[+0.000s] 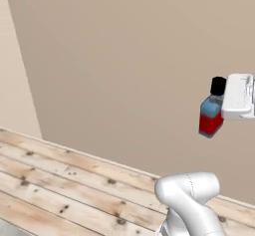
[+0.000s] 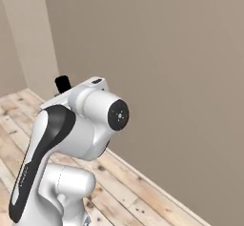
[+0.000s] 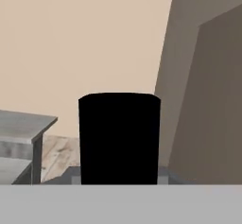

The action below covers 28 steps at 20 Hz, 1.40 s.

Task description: Open the cabinet directly in front. Then move the liquor and the cup to the dining counter with the candle on it.

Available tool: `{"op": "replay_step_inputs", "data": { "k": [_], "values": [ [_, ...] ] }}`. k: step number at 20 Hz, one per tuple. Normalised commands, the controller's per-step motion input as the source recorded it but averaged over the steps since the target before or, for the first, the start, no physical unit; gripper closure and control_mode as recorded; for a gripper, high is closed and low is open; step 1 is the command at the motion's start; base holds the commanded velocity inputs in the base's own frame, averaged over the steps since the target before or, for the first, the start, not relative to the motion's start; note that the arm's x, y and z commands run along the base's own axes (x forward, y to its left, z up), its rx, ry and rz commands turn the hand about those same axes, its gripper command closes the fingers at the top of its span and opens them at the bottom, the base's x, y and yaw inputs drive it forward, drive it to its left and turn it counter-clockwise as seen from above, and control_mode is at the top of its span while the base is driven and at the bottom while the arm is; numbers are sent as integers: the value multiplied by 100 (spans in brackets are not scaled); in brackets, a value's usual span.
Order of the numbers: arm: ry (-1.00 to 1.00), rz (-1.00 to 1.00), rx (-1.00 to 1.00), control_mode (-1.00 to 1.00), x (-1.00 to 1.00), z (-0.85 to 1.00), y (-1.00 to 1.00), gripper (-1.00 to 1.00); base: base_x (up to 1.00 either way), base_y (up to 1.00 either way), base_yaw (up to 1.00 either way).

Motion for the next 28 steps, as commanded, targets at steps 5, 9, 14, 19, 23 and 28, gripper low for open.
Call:
{"op": "replay_step_inputs", "data": {
  "k": [5,9,14,19,23,28],
  "values": [
    [0,0,0,100,0,0,0,100,0,59,44],
    [0,0,0,100,0,0,0,100,0,40,51],
    [0,0,0,100,0,0,0,100,1,5,60],
    [0,0,0,100,0,0,0,100,12,0,58],
    [0,0,0,100,0,0,0,100,25,3,57],
    [0,0,0,100,0,0,0,100,31,7,53]
  ]
}}
